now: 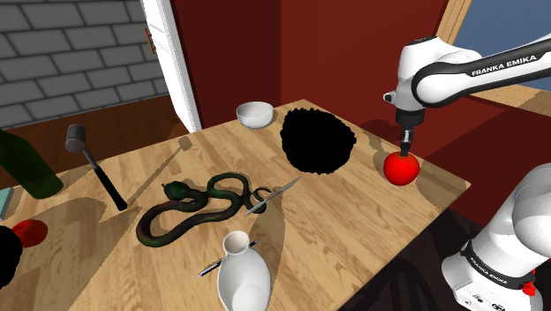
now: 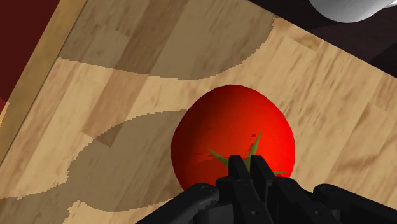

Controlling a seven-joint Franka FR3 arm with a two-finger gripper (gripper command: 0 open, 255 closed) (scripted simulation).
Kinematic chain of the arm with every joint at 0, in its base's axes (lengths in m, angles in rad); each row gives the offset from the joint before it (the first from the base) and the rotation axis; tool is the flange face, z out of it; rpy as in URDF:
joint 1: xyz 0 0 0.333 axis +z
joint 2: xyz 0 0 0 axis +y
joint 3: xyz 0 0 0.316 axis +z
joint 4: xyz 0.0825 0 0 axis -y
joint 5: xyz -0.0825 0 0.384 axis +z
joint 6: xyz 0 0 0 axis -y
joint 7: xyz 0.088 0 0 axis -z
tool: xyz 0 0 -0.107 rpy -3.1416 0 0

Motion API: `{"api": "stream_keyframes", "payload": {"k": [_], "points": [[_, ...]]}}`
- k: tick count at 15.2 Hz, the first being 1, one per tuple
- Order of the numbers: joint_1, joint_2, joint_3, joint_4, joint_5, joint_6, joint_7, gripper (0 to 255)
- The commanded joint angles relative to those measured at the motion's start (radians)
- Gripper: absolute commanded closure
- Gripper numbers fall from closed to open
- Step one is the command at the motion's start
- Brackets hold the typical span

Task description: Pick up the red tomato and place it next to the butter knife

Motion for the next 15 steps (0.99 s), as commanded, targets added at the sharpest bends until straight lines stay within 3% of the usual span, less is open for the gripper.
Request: {"api": "stream_keyframes", "payload": {"k": [1,15], "points": [[0.0,0.0,0.0,-0.001,0.0,0.0,0.0,255],[0.005,-0.057,0.025,0.148,0.022,-0.205,-0.022,255]]}}
